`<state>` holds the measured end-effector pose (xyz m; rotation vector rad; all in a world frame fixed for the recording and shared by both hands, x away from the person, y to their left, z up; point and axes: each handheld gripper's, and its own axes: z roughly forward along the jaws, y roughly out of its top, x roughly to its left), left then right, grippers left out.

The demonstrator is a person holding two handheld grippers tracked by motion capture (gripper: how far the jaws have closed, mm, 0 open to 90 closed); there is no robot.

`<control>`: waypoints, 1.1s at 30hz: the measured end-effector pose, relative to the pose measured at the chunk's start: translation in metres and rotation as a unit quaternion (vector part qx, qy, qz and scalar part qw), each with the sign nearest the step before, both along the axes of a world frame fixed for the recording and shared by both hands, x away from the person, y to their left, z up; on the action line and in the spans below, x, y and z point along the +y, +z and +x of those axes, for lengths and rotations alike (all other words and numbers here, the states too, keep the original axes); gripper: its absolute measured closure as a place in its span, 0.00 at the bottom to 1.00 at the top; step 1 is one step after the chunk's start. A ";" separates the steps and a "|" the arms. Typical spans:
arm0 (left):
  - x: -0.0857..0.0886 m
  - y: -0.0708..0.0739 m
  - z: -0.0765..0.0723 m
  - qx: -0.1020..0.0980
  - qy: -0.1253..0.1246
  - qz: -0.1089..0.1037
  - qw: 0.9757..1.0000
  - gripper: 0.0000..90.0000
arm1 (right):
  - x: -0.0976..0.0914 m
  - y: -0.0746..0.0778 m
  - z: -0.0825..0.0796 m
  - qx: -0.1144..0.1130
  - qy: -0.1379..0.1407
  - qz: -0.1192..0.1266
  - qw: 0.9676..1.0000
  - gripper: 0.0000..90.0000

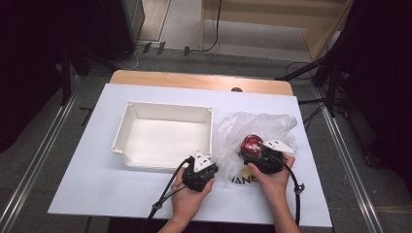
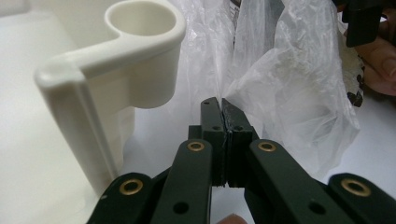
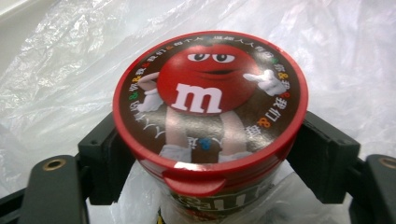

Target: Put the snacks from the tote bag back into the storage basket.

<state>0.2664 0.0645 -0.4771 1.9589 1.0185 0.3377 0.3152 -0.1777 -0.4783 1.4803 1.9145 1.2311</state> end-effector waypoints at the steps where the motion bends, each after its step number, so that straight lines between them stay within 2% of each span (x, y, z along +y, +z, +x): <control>1: 0.000 0.000 0.000 0.000 0.000 0.000 1.000 1.00 | -0.002 0.002 -0.001 -0.005 -0.003 0.002 1.000 0.28; 4: 0.000 0.000 0.000 0.000 0.000 0.000 1.000 0.99 | -0.004 0.004 -0.001 -0.005 -0.006 0.009 1.000 0.29; 6: 0.002 0.001 -0.001 -0.006 0.002 -0.005 1.000 0.97 | -0.005 0.004 -0.002 -0.003 -0.006 0.015 1.000 0.29; 8: 0.002 0.001 -0.002 -0.007 -0.002 -0.010 1.000 0.94 | -0.003 0.004 -0.003 -0.007 -0.005 0.002 1.000 0.29; 9: 0.004 0.001 -0.001 0.002 -0.009 -0.012 1.000 0.89 | -0.001 0.005 -0.004 -0.010 -0.003 -0.010 1.000 0.29; 12: 0.006 0.003 -0.003 0.002 -0.017 -0.016 1.000 0.87 | 0.000 0.005 -0.004 -0.010 -0.002 -0.010 1.000 0.29; 15: 0.012 0.005 -0.004 0.001 -0.027 -0.030 0.999 0.84 | -0.001 0.007 -0.005 -0.013 -0.002 -0.013 1.000 0.29; 17: 0.019 0.008 -0.007 -0.005 -0.033 -0.039 0.999 0.76 | -0.003 0.009 -0.007 -0.015 -0.003 -0.009 1.000 0.29; 19: 0.023 0.009 -0.010 -0.008 -0.040 -0.040 0.998 0.70 | -0.004 0.010 -0.007 -0.016 -0.002 -0.005 1.000 0.29; 23: 0.034 0.013 -0.016 -0.023 -0.048 -0.053 0.997 0.61 | -0.004 0.012 -0.009 -0.017 -0.001 -0.004 1.000 0.29; 25: 0.038 0.014 -0.019 -0.028 -0.059 -0.050 0.997 0.57 | -0.004 0.012 -0.009 -0.017 0.000 -0.003 1.000 0.29; 26: 0.040 0.015 -0.020 -0.032 -0.061 -0.049 0.996 0.50 | -0.004 0.012 -0.010 -0.016 0.001 -0.003 1.000 0.29; 30: 0.047 0.019 -0.022 -0.034 -0.089 -0.065 0.993 0.36 | -0.005 0.012 -0.010 -0.018 0.003 -0.006 1.000 0.29; 33: 0.054 0.020 -0.025 -0.033 -0.093 -0.068 0.993 0.22 | -0.005 0.012 -0.011 -0.017 0.004 -0.005 1.000 0.29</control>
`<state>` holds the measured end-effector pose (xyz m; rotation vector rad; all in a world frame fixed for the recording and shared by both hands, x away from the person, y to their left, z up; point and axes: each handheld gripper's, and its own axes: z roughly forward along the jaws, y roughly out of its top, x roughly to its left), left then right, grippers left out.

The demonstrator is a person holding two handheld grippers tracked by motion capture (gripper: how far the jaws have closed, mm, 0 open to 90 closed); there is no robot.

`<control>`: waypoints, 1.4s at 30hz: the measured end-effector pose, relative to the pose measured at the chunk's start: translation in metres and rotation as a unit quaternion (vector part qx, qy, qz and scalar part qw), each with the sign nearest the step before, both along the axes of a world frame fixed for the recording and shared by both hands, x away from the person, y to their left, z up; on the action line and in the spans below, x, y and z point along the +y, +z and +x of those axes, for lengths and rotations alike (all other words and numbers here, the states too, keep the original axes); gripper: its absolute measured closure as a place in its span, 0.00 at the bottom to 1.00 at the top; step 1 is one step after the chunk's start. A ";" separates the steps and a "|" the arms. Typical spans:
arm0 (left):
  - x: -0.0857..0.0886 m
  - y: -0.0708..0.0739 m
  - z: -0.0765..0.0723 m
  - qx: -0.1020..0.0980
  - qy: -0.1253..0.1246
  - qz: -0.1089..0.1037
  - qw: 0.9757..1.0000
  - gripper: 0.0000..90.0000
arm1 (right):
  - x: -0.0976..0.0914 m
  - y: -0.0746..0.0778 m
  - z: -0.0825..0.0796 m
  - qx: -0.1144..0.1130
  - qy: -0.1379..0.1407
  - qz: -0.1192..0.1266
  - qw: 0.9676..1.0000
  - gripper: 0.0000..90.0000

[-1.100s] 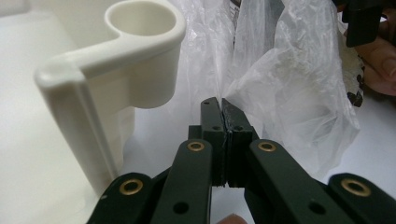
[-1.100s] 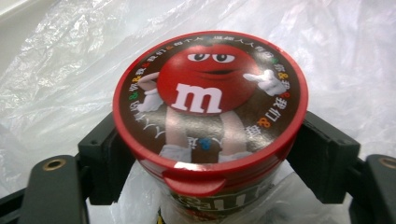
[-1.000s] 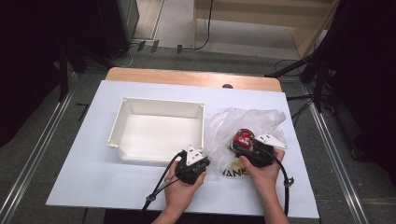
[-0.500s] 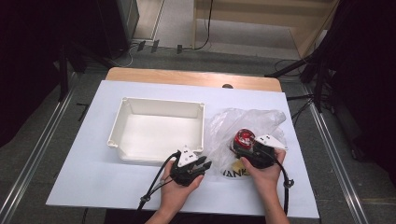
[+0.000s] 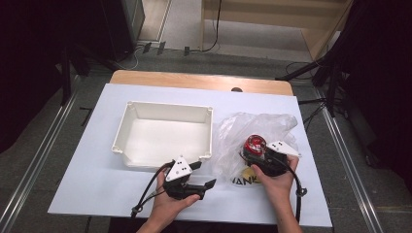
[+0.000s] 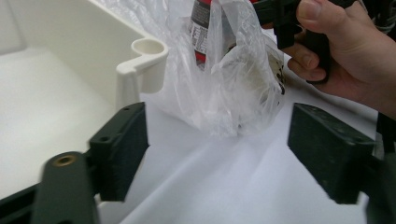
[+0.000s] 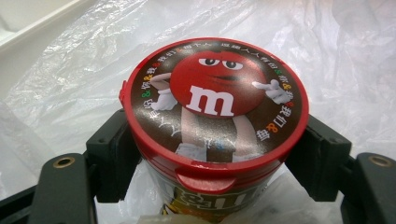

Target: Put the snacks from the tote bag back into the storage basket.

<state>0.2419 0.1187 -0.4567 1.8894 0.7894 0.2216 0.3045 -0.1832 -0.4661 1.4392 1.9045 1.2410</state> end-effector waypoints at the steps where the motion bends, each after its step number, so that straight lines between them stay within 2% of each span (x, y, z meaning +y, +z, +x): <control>1: 0.000 0.000 0.000 0.000 0.000 0.000 1.000 0.18 | 0.000 0.000 0.000 0.000 0.000 0.000 1.000 0.29; 5: 0.017 0.001 -0.004 -0.005 0.015 0.008 1.000 0.03 | -0.001 0.000 0.000 0.000 0.003 0.004 1.000 0.29; 7: 0.029 0.003 -0.003 -0.006 0.021 0.007 1.000 0.00 | -0.001 0.001 -0.001 -0.001 0.005 0.003 1.000 0.29; 14: 0.062 0.006 0.004 -0.024 0.064 0.004 0.998 0.00 | -0.004 0.003 -0.002 -0.004 0.000 0.006 1.000 0.29; 16: 0.066 0.006 0.005 -0.024 0.066 0.004 0.998 0.00 | -0.004 0.003 -0.002 -0.003 -0.001 0.007 1.000 0.29; 18: 0.075 0.006 0.006 -0.026 0.082 0.010 0.996 0.00 | -0.006 0.005 -0.003 -0.006 0.000 0.007 1.000 0.29; 20: 0.082 0.007 0.008 -0.026 0.091 0.006 0.996 0.00 | -0.006 0.006 -0.003 -0.009 -0.001 0.007 1.000 0.29; 26: 0.096 0.011 0.009 -0.034 0.107 0.007 0.994 0.00 | -0.007 0.011 -0.005 -0.014 -0.003 0.003 1.000 0.29; 27: 0.102 0.012 0.008 -0.040 0.114 0.014 0.993 0.00 | -0.007 0.013 -0.005 -0.016 -0.003 0.004 1.000 0.29; 32: 0.116 0.013 0.008 -0.042 0.125 0.012 0.991 0.00 | -0.007 0.017 -0.006 -0.020 0.001 0.004 1.000 0.29; 39: 0.126 0.014 0.008 -0.046 0.139 0.013 0.989 0.00 | -0.007 0.021 -0.006 -0.025 0.001 0.002 1.000 0.29; 42: 0.128 0.013 0.007 -0.044 0.140 0.014 0.989 0.00 | -0.007 0.023 -0.006 -0.029 0.000 0.000 1.000 0.29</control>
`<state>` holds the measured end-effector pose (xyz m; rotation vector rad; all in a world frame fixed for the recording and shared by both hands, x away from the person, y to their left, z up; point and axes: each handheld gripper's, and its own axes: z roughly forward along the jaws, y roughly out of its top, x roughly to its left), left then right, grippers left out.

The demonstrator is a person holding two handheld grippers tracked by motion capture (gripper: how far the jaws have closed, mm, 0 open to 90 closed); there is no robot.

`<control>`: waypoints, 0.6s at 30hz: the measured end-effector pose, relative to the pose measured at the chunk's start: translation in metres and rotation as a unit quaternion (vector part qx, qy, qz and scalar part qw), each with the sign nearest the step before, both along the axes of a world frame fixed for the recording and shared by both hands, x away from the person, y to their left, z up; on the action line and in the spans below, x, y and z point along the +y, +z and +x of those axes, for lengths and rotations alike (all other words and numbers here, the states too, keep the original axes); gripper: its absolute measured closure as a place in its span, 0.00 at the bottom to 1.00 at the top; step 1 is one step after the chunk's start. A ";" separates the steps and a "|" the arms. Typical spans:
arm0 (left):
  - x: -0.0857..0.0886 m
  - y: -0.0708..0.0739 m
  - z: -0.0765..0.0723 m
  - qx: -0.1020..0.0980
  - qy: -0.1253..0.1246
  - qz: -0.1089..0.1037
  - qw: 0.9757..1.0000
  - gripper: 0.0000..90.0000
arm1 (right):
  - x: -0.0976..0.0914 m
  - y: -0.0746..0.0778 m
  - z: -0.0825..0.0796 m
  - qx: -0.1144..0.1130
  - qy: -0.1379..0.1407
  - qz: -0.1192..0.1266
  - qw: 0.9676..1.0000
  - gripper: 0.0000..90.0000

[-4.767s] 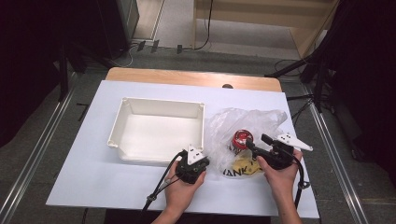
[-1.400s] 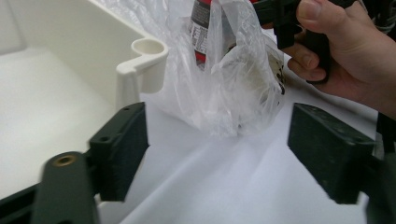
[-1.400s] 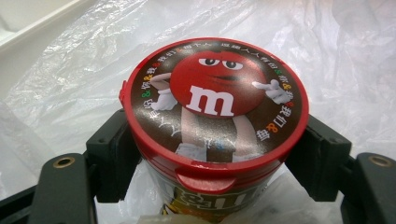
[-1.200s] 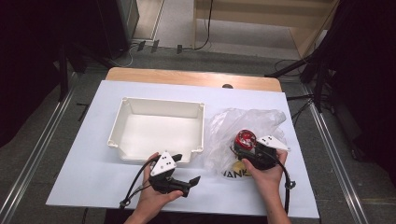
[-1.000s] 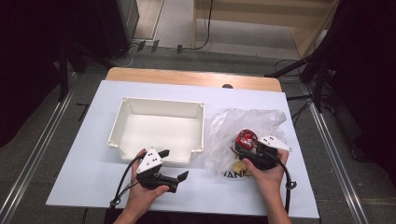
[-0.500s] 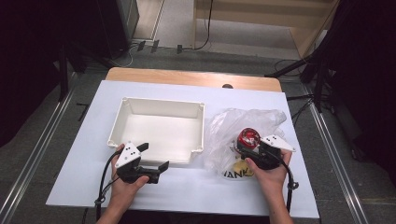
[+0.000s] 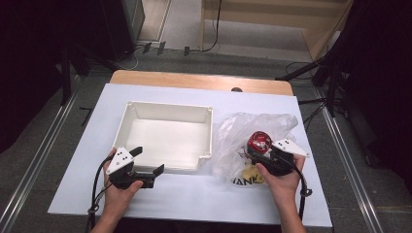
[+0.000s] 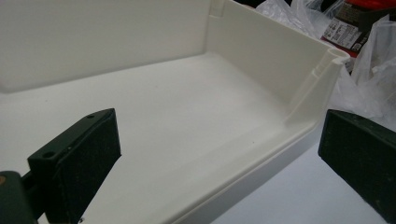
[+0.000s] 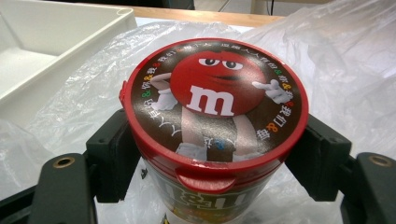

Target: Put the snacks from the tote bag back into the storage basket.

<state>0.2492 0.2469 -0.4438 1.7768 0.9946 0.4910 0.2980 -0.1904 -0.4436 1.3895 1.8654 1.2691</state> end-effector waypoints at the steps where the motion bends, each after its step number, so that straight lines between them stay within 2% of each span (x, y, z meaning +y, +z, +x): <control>1: 0.001 0.000 -0.001 0.000 0.000 0.004 1.000 0.00 | 0.000 0.001 0.000 0.000 0.000 0.001 1.000 0.29; 6: 0.009 0.001 -0.005 -0.003 0.006 0.005 1.000 0.00 | 0.000 0.004 0.000 -0.006 0.003 0.000 1.000 0.29; 13: 0.015 0.001 -0.007 -0.005 0.011 -0.006 1.000 0.00 | 0.000 0.014 0.001 -0.013 0.001 0.004 1.000 0.29; 18: 0.016 0.000 -0.009 -0.003 0.009 0.004 1.000 0.00 | 0.001 0.019 0.001 -0.014 0.002 0.005 1.000 0.29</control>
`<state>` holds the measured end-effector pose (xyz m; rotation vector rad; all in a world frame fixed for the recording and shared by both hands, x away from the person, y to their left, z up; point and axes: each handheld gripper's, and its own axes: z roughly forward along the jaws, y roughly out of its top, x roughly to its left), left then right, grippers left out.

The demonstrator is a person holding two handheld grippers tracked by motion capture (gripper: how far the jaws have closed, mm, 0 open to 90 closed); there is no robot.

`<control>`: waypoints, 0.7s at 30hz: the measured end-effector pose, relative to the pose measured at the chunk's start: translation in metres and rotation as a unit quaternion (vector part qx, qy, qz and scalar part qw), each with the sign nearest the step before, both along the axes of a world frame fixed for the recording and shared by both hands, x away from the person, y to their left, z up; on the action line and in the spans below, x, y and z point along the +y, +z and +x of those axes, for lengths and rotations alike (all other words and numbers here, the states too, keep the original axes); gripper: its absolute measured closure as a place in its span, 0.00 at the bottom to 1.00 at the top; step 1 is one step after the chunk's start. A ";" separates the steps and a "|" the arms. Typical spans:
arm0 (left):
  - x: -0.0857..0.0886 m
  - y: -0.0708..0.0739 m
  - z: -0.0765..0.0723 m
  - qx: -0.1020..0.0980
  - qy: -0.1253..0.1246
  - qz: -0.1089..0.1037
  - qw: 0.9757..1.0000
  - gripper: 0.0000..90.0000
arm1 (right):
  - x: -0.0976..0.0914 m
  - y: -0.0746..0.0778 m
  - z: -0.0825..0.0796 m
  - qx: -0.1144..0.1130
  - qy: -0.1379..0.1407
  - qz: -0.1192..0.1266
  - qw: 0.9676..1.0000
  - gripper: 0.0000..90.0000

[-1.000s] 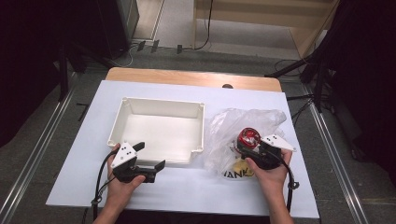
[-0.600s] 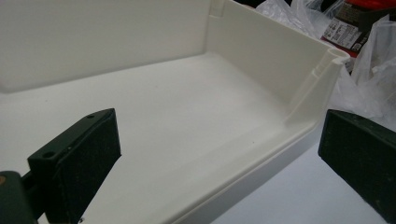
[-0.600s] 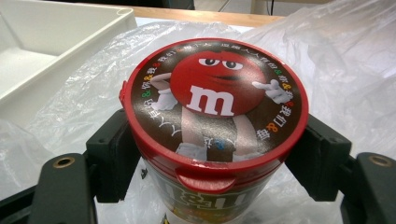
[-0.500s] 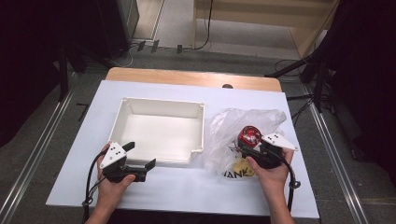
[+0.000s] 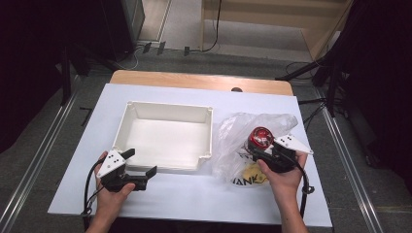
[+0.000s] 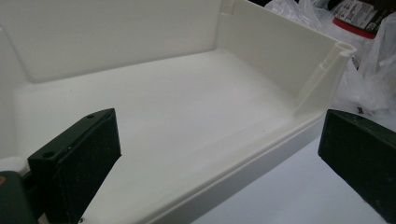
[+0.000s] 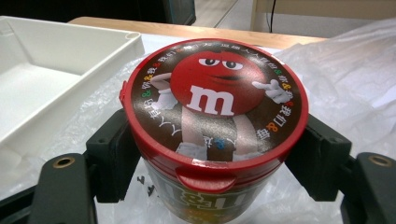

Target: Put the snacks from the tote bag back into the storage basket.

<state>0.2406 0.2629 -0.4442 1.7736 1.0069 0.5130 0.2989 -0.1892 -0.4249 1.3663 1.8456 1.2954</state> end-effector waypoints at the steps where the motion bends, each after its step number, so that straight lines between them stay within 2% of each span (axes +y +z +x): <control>1: 0.000 0.000 0.000 0.000 0.001 0.002 1.000 0.00 | 0.000 0.001 0.000 -0.002 0.001 0.000 1.000 0.29; 9: 0.004 -0.001 0.000 0.000 0.007 0.000 1.000 0.00 | 0.006 0.010 0.003 -0.009 0.006 0.002 1.000 0.29; 21: 0.003 -0.004 0.001 0.004 0.003 0.010 1.000 0.00 | 0.032 0.021 0.008 -0.017 0.034 0.001 0.999 0.29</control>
